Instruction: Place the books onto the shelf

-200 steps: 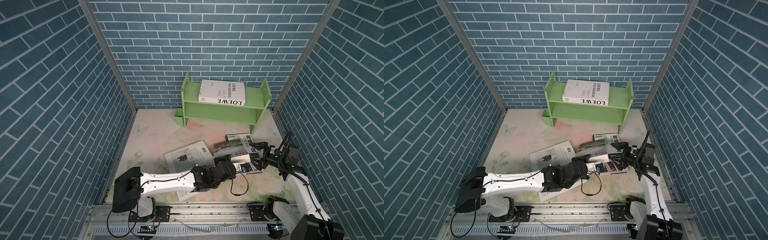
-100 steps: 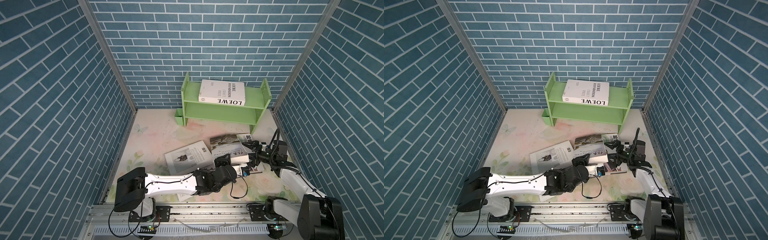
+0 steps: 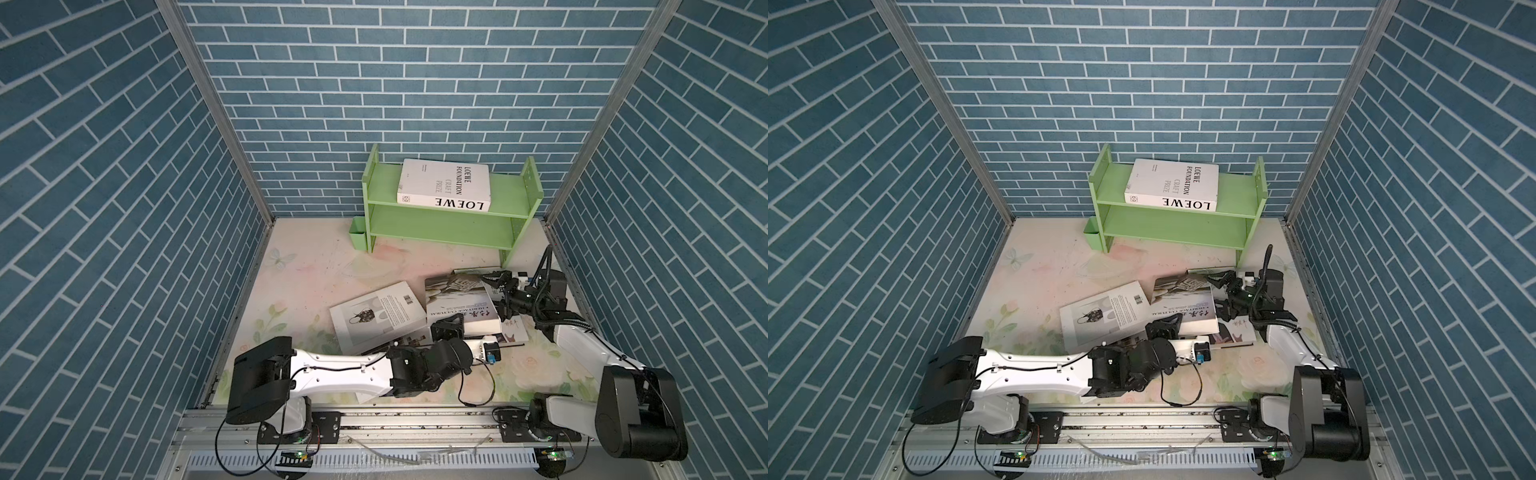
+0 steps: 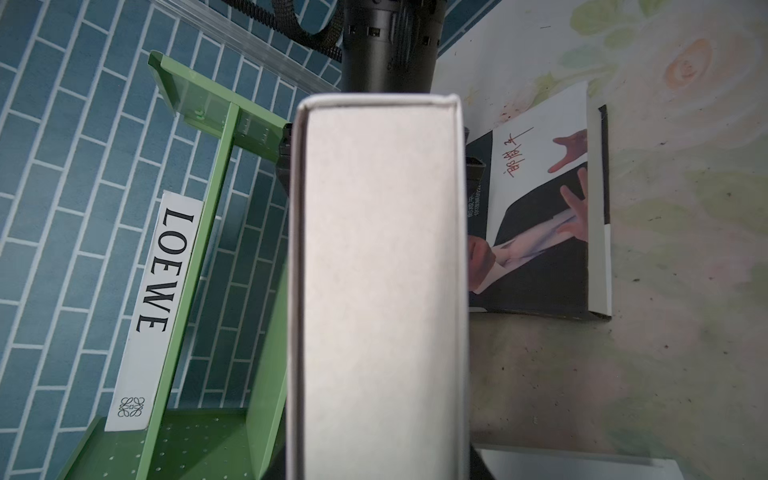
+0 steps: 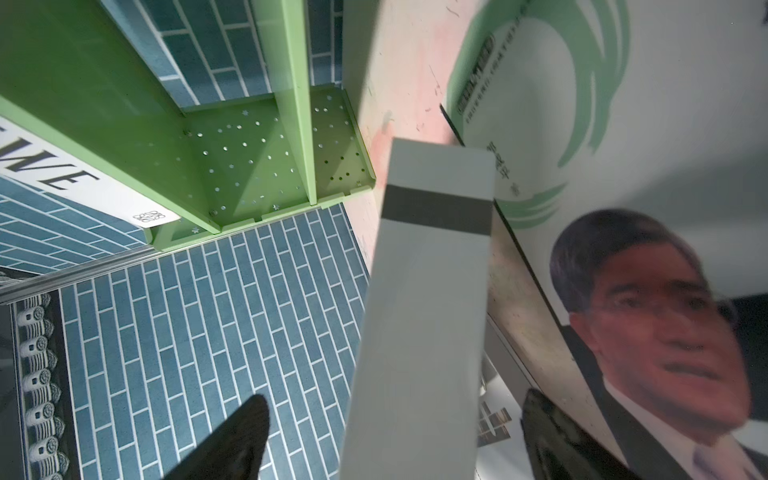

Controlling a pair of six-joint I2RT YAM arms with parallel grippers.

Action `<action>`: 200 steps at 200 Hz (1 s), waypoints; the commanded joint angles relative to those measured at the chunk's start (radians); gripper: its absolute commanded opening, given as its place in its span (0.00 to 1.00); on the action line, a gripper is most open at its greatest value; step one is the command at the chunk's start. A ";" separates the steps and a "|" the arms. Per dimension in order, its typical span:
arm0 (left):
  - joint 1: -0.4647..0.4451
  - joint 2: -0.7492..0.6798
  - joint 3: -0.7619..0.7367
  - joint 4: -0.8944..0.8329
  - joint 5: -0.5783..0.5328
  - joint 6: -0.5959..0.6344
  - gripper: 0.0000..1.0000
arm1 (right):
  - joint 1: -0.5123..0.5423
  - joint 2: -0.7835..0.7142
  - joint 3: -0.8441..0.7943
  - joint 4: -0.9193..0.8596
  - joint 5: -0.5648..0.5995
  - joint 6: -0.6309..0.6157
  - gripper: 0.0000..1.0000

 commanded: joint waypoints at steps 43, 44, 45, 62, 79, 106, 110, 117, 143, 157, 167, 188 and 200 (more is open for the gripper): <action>-0.006 -0.029 -0.011 0.059 -0.015 0.000 0.26 | -0.014 -0.040 -0.062 0.205 0.104 0.152 0.95; -0.007 -0.030 -0.011 0.059 -0.015 0.000 0.26 | -0.013 -0.040 -0.062 0.208 0.104 0.154 0.95; -0.007 -0.030 -0.011 0.059 -0.014 0.001 0.26 | -0.013 -0.039 -0.063 0.211 0.103 0.156 0.95; -0.007 -0.027 -0.011 0.067 -0.011 0.004 0.26 | -0.013 -0.023 -0.066 0.241 0.088 0.173 0.95; -0.007 -0.023 -0.011 0.073 -0.010 0.005 0.26 | -0.010 -0.017 -0.067 0.259 0.082 0.174 0.96; -0.007 -0.019 -0.011 0.078 -0.005 0.005 0.26 | 0.001 -0.003 -0.062 0.285 0.072 0.179 0.96; -0.006 -0.019 -0.011 0.078 -0.005 0.004 0.26 | 0.001 -0.001 -0.061 0.289 0.072 0.181 0.96; -0.007 -0.018 -0.011 0.080 -0.005 0.007 0.26 | 0.004 0.004 -0.060 0.294 0.068 0.183 0.96; -0.007 -0.019 -0.012 0.086 -0.007 0.021 0.26 | 0.015 0.044 -0.043 0.261 0.025 0.183 0.96; -0.007 -0.018 -0.014 0.093 -0.006 0.026 0.26 | 0.025 0.069 -0.049 0.258 0.006 0.187 0.94; -0.007 -0.015 -0.016 0.096 -0.005 0.030 0.26 | 0.030 0.080 -0.054 0.253 0.004 0.187 0.93; -0.006 -0.014 -0.019 0.104 -0.003 0.031 0.26 | 0.038 0.102 -0.061 0.250 0.004 0.190 0.87; -0.005 -0.014 -0.021 0.108 0.001 0.036 0.26 | 0.039 0.109 -0.060 0.258 0.004 0.200 0.83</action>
